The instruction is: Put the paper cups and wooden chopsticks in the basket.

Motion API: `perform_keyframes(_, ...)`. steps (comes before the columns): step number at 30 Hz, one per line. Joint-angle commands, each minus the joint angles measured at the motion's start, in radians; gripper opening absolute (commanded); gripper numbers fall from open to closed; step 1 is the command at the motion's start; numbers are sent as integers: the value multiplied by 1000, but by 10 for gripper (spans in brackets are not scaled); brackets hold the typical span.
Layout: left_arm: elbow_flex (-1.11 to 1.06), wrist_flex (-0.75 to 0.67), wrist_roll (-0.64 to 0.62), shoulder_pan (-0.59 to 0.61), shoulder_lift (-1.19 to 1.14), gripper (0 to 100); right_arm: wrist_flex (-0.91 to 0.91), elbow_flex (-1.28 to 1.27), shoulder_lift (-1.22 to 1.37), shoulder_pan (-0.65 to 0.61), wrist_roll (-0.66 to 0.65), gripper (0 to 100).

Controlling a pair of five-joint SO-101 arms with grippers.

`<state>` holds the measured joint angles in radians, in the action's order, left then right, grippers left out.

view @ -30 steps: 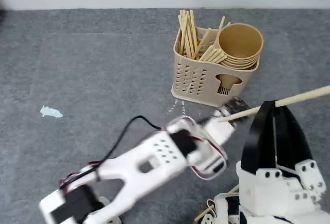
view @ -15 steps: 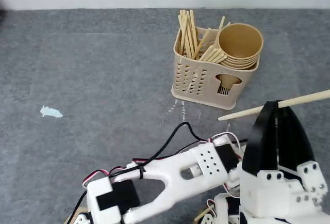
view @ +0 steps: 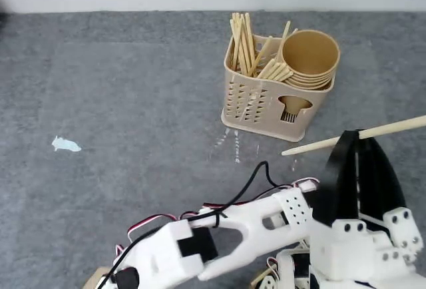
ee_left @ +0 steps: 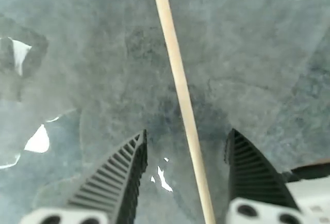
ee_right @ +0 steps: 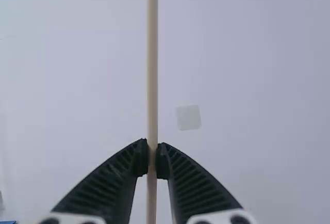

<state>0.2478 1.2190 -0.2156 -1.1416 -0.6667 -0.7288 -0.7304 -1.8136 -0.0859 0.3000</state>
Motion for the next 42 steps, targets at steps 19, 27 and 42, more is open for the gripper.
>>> perform_keyframes(19, 275, 230, 86, 135, -72, 12, 47, 43, 1, 1, 3, 8)
perform_keyframes(27, 275, 311, 91, 272, -64, 12, 119, 41, 5, 1, 3, 8)
perform_keyframes(42, 361, 370, 86, 207, -17, 50, 148, -3, 5, 2, 6, 8)
